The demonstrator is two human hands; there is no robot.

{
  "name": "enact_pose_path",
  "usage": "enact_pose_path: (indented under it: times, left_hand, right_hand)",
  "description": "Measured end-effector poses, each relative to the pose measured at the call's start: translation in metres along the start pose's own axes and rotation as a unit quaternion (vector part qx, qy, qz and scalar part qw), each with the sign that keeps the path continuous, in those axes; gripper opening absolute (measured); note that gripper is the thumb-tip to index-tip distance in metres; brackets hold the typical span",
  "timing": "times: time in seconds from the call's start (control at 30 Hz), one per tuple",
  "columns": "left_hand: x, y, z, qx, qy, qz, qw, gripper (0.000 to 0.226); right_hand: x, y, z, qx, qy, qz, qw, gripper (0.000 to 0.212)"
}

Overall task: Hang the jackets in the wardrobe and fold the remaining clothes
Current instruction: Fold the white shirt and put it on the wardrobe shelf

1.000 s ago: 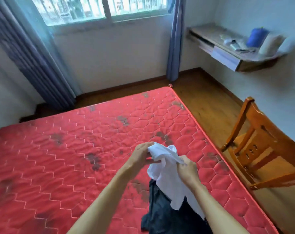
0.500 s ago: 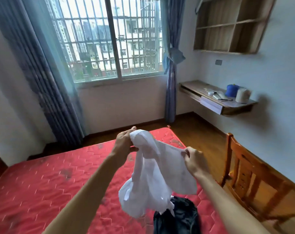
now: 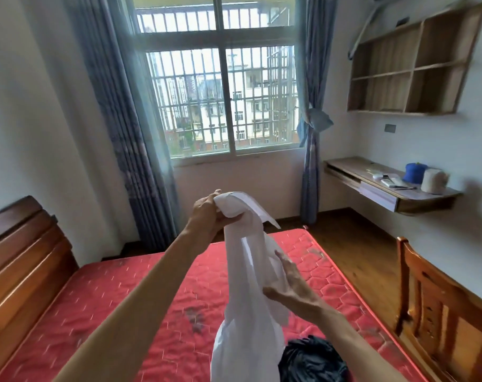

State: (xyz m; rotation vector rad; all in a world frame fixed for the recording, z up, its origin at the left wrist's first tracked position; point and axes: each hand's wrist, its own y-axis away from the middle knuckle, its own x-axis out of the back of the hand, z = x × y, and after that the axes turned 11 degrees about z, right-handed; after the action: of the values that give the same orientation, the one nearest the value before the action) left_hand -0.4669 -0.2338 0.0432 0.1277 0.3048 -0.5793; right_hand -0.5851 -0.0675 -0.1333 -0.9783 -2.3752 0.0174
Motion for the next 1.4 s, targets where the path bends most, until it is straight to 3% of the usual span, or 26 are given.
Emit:
enact_pose_path:
  times: [0.07, 0.13, 0.27, 0.37, 0.47, 0.53, 0.63, 0.8, 0.9, 1.03, 1.13, 1.27, 1.3, 1.4]
  left_hand:
    - [0.014, 0.016, 0.006, 0.0, 0.005, 0.024, 1.0, 0.03]
    - [0.03, 0.033, 0.01, 0.003, -0.004, 0.034, 0.999, 0.031]
    - [0.073, 0.063, 0.01, -0.018, -0.108, -0.005, 0.994, 0.03]
    - [0.11, 0.071, 0.008, 0.036, -0.102, 0.054, 0.993, 0.027]
    - [0.154, 0.074, 0.009, 0.07, -0.113, 0.038, 0.99, 0.07]
    - [0.18, 0.079, 0.008, 0.039, -0.173, -0.026, 0.984, 0.081]
    - [0.211, 0.088, 0.002, -0.018, -0.25, -0.035, 0.968, 0.102]
    - [0.259, 0.085, 0.009, -0.088, -0.39, -0.062, 0.915, 0.069]
    - [0.295, 0.078, 0.02, -0.111, -0.376, -0.053, 0.919, 0.045]
    - [0.349, 0.061, 0.039, -0.134, -0.373, 0.038, 0.917, 0.005]
    - [0.387, 0.044, 0.041, -0.144, -0.447, 0.07, 0.88, 0.021]
    - [0.423, 0.028, 0.036, -0.055, -0.451, 0.041, 0.89, 0.01]
    - [0.43, 0.024, 0.037, -0.036, -0.451, 0.027, 0.892, 0.003]
    - [0.452, 0.005, 0.042, -0.004, -0.465, -0.028, 0.885, 0.015]
  right_hand:
    - [-0.012, 0.015, 0.004, 0.028, 0.103, -0.012, 0.994, 0.143]
    - [-0.03, 0.029, 0.009, 0.066, 0.191, 0.022, 0.979, 0.135]
    - [-0.045, 0.043, 0.005, 0.019, 0.044, 0.208, 0.977, 0.042]
    - [-0.033, 0.043, 0.004, 0.046, 0.093, 0.245, 0.964, 0.014]
    - [-0.022, 0.036, -0.007, 0.073, 0.125, 0.261, 0.954, 0.018]
    - [-0.018, 0.03, -0.027, 0.084, 0.13, 0.271, 0.95, 0.019]
    - [-0.022, 0.024, -0.054, 0.097, 0.116, 0.287, 0.946, 0.018]
    - [-0.044, 0.018, -0.1, 0.104, 0.09, 0.264, 0.955, 0.015]
    - [-0.061, 0.02, -0.123, 0.105, 0.097, 0.252, 0.957, 0.018]
    - [-0.08, 0.018, -0.139, 0.113, 0.13, 0.256, 0.951, 0.019]
    - [-0.097, 0.02, -0.148, 0.097, 0.1, 0.163, 0.977, 0.031]
    - [-0.121, 0.015, -0.159, 0.017, 0.146, 0.018, 0.989, 0.023]
    - [-0.126, 0.012, -0.161, -0.002, 0.154, -0.001, 0.988, 0.022]
    - [-0.143, -0.008, -0.161, -0.042, 0.163, -0.016, 0.986, 0.02]
